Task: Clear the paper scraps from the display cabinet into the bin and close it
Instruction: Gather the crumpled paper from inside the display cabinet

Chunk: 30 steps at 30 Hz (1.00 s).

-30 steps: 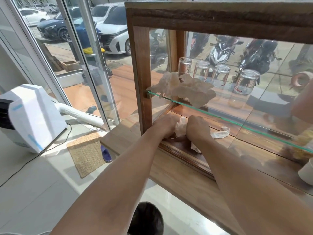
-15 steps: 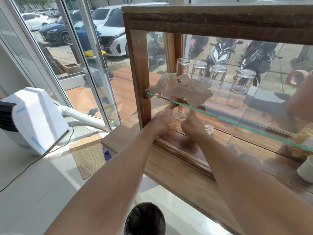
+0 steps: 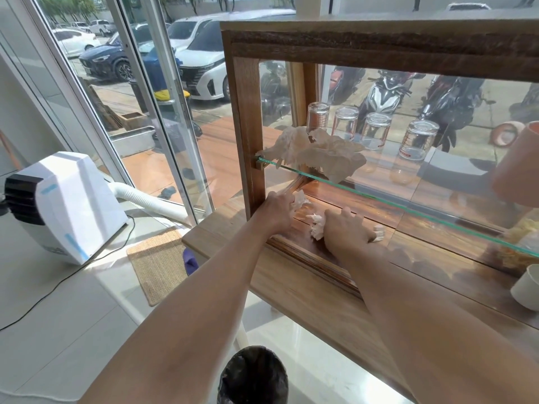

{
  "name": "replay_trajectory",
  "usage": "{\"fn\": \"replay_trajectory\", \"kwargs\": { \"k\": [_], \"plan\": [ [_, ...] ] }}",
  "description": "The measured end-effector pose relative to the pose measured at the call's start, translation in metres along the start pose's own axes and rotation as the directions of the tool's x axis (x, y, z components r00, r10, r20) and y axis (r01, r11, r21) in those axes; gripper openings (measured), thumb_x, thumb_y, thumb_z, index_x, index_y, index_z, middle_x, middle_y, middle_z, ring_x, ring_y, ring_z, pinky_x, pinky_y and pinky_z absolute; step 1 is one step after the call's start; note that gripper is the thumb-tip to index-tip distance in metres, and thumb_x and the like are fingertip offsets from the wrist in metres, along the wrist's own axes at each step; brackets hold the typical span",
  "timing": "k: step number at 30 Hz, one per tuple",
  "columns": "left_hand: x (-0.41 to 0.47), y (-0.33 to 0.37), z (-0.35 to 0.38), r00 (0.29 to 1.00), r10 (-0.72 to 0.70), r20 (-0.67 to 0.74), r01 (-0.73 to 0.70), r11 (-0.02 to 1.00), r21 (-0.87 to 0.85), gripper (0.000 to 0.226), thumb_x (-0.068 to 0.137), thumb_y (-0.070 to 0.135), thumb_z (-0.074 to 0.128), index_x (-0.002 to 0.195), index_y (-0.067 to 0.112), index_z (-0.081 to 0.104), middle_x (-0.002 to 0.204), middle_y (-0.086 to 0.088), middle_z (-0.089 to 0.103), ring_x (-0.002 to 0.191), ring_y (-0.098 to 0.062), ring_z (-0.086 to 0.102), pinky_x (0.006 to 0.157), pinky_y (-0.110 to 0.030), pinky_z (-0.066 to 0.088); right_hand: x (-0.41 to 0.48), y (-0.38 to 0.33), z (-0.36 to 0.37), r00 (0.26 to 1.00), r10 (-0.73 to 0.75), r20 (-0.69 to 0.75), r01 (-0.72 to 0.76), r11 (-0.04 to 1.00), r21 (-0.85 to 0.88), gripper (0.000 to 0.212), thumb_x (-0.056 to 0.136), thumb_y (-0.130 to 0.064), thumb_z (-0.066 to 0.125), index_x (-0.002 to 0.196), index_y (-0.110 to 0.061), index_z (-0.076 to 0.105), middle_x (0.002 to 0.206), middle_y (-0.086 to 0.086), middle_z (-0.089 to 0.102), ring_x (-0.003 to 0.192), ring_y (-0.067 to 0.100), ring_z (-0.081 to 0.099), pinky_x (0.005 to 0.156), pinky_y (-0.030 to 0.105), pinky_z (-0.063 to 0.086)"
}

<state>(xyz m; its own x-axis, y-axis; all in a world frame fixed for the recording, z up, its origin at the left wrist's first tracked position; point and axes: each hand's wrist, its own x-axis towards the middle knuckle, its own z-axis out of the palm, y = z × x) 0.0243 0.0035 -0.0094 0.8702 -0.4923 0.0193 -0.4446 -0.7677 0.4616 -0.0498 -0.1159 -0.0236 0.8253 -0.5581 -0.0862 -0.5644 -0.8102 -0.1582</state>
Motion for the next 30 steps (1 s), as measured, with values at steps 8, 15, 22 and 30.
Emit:
{"fn": "replay_trajectory", "kwargs": {
  "k": [8, 15, 22, 30],
  "plan": [
    [-0.003, 0.006, -0.003, 1.0, -0.008, -0.028, 0.007, 1.0, -0.022, 0.027, 0.092, 0.005, 0.048, 0.117, 0.009, 0.057, 0.101, -0.015, 0.056, 0.092, -0.032, 0.062, 0.068, -0.034, 0.047, 0.001, 0.004, -0.001, 0.993, -0.017, -0.113, 0.048, 0.957, 0.286, 0.026, 0.096, -0.011, 0.044, 0.11, -0.011, 0.066, 0.114, 0.015, 0.061, 0.098, 0.031, 0.061, 0.081, 0.032, 0.044],
    [-0.017, 0.015, -0.017, 0.999, 0.035, -0.035, -0.037, 0.998, -0.06, 0.017, 0.092, 0.005, 0.041, 0.093, -0.004, 0.056, 0.103, -0.031, 0.058, 0.09, -0.042, 0.057, 0.074, -0.049, 0.048, 0.013, -0.01, -0.013, 0.983, -0.027, -0.184, 0.11, 0.882, 0.458, 0.019, 0.088, -0.006, 0.054, 0.098, -0.005, 0.07, 0.099, 0.015, 0.067, 0.085, 0.029, 0.063, 0.074, 0.036, 0.054],
    [-0.058, 0.007, -0.042, 1.0, 0.012, 0.004, -0.011, 0.994, -0.112, 0.018, 0.085, -0.007, 0.039, 0.092, -0.01, 0.055, 0.086, -0.03, 0.055, 0.091, -0.046, 0.055, 0.06, -0.034, 0.04, -0.017, -0.035, -0.017, 0.985, -0.118, -0.125, 0.163, 0.874, 0.458, 0.03, 0.084, -0.002, 0.048, 0.104, -0.002, 0.07, 0.106, 0.019, 0.069, 0.097, 0.037, 0.066, 0.084, 0.043, 0.056],
    [-0.128, -0.059, -0.06, 0.993, -0.11, -0.046, 0.109, 0.993, -0.035, 0.021, 0.082, -0.006, 0.042, 0.083, 0.012, 0.053, 0.091, -0.012, 0.052, 0.088, -0.03, 0.054, 0.062, -0.03, 0.034, -0.086, -0.085, 0.003, 0.948, -0.308, -0.076, 0.308, 0.834, 0.458, 0.025, 0.087, -0.015, 0.053, 0.1, -0.002, 0.07, 0.107, 0.016, 0.07, 0.108, 0.032, 0.064, 0.088, 0.037, 0.047]
  ]
}}
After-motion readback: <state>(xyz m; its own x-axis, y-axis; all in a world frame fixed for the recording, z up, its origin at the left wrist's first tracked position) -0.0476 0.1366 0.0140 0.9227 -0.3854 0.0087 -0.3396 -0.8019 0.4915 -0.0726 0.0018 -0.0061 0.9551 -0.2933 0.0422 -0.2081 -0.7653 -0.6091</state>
